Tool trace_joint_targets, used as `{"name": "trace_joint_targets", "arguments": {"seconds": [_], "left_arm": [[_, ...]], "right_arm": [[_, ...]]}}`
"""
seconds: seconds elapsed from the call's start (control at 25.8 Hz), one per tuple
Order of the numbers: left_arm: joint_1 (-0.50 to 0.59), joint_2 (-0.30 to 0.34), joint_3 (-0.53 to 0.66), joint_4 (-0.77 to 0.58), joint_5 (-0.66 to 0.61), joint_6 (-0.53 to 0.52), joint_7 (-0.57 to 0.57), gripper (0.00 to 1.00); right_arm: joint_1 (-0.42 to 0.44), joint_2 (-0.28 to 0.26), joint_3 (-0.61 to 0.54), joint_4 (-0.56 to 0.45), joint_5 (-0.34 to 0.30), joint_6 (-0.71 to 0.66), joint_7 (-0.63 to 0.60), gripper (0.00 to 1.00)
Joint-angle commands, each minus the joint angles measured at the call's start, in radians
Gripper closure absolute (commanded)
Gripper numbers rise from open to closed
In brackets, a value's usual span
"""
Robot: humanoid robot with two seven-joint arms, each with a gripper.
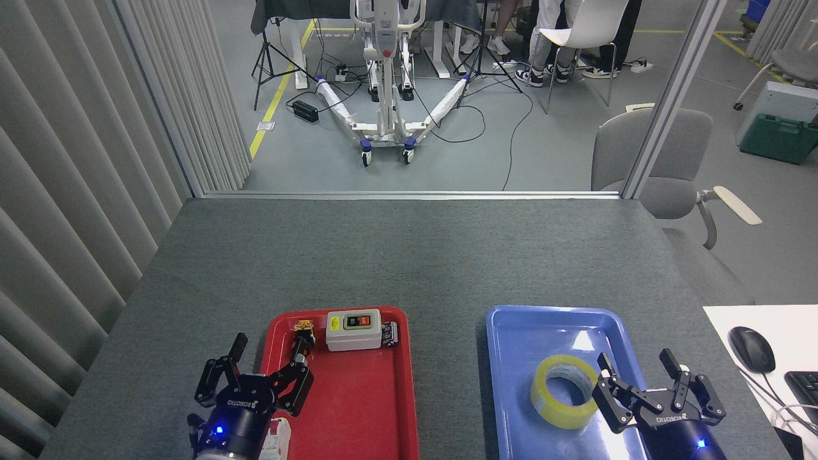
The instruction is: Place and move tape with both arms
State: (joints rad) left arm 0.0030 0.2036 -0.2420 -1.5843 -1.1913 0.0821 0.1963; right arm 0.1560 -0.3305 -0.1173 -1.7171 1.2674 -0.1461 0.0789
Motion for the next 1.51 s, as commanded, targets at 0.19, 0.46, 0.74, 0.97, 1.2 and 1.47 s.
{"name": "trace_joint_targets", "arguments": {"seconds": [0.19,0.46,0.74,0.97,1.2,1.47], "left_arm": [[-0.009,-0.026,0.070,0.067,0.099,-0.139,-0.006,0.00],[-0.023,-0.007,0.072,0.069,0.196,-0.136,-0.041,0.00],[-0.054,0.056,0.046,0.087,0.188,-0.146,-0.196,0.01],[-0.049,0.074,0.052,0.004,0.182,-0.137,-0.313,0.00],[-0.032,0.082,0.043,0.009,0.180,-0.148,-0.141,0.00],[-0.031,0.092,0.044,0.041,0.180,-0.148,-0.130,0.00]], "right_arm": [[0.007,0.037,-0.018,0.010,0.007,0.010,0.010,0.01],[0.004,0.060,-0.030,0.008,0.006,0.011,0.010,0.00],[0.007,0.079,-0.028,0.022,0.006,0.014,-0.105,0.01],[0.005,0.094,-0.025,0.031,0.017,0.023,-0.123,0.01],[0.002,0.097,-0.027,0.059,0.027,0.016,-0.123,0.00],[-0.001,0.116,-0.019,0.065,0.027,0.014,-0.122,0.00]]}}
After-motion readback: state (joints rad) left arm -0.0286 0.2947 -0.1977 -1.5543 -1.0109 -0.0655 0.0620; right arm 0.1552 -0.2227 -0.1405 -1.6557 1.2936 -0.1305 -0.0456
